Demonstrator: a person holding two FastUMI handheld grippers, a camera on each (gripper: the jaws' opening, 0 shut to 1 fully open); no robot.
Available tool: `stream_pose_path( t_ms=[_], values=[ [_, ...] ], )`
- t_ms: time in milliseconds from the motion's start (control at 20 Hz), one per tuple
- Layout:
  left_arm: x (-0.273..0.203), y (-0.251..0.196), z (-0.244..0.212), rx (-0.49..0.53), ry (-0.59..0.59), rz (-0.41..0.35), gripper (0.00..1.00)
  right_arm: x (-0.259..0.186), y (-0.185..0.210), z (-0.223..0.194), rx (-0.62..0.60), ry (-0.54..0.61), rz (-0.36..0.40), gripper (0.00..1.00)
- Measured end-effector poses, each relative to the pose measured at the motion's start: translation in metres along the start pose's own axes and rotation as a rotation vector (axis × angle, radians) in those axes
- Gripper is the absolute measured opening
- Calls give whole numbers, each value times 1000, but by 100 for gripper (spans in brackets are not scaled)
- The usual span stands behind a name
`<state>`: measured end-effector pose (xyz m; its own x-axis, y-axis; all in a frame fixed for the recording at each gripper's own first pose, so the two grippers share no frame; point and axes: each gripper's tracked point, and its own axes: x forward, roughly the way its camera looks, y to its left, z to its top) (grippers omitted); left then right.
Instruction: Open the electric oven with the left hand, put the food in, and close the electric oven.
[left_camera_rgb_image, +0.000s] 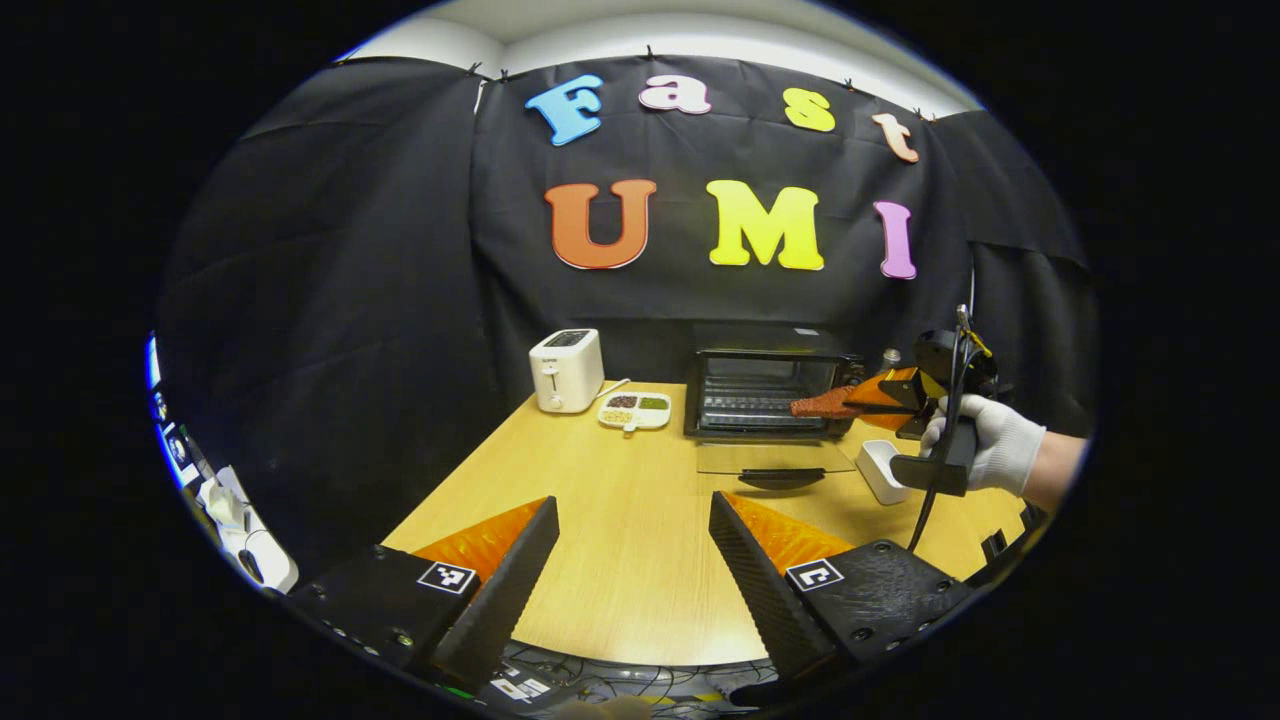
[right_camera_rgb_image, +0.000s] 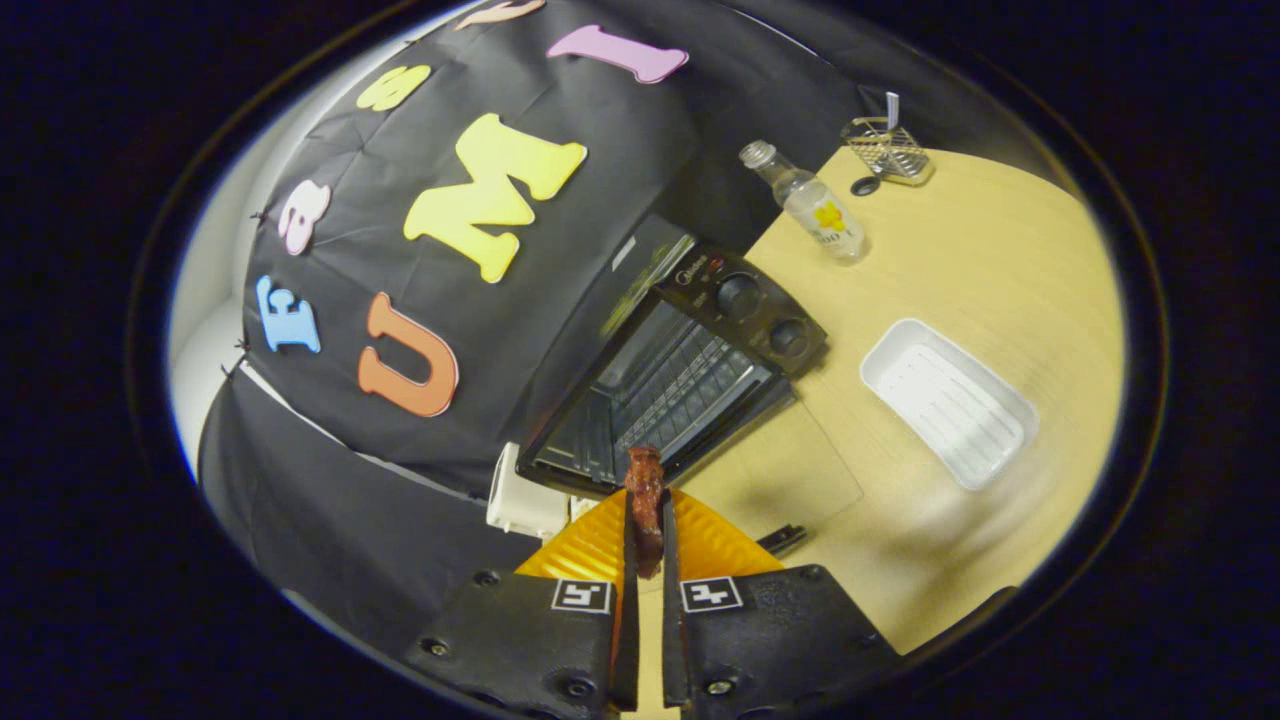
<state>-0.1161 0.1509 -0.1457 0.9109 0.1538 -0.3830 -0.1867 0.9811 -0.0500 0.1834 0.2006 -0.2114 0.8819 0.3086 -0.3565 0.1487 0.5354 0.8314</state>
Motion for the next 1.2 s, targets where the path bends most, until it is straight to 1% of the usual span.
stream_pose_path(
  t_ms=[100, 200, 350, 400, 500, 600, 750, 800, 950, 1000, 1050, 1100, 1150, 1200],
  values=[
    [8, 3, 9, -15, 7, 17, 97, 29, 0, 1, 22, -20, -19, 12],
    [18, 2, 16, -3, 9, 26, 97, 60, 1, 2, 43, -30, -33, 12],
    [29, 5, 24, -3, 22, 35, 97, 96, 5, 6, 25, -51, -40, 12],
    [33, 6, 26, -9, 26, 42, 97, 105, 8, 11, 0, -72, -43, 12],
    [40, 5, 32, -39, 32, 46, 97, 122, 12, 20, -96, -114, -52, 13],
    [46, 7, 35, -65, 37, 56, 97, 138, 15, 27, -179, -128, -56, 14],
    [50, 11, 32, -63, 44, 80, 97, 160, 6, 35, -240, -141, -75, 15],
    [51, 12, 30, -62, 49, 85, 97, 163, 3, 36, -262, -142, -85, 16],
    [51, 13, 26, -79, 67, 95, 97, 170, 6, 37, -322, -141, -80, 17],
    [52, 13, 26, -83, 69, 96, 97, 169, 3, 37, -347, -138, -100, 19],
    [52, 12, 25, -85, 70, 96, 97, 166, 3, 39, -375, -143, -106, 21],
    [53, 11, 26, -85, 68, 94, 97, 167, 0, 42, -411, -152, -118, 33],
    [53, 10, 27, -85, 67, 91, 97, 165, -2, 47, -452, -160, -130, 39],
    [53, 9, 28, -86, 64, 87, 97, 161, -5, 51, -485, -168, -140, 51]
  ],
)
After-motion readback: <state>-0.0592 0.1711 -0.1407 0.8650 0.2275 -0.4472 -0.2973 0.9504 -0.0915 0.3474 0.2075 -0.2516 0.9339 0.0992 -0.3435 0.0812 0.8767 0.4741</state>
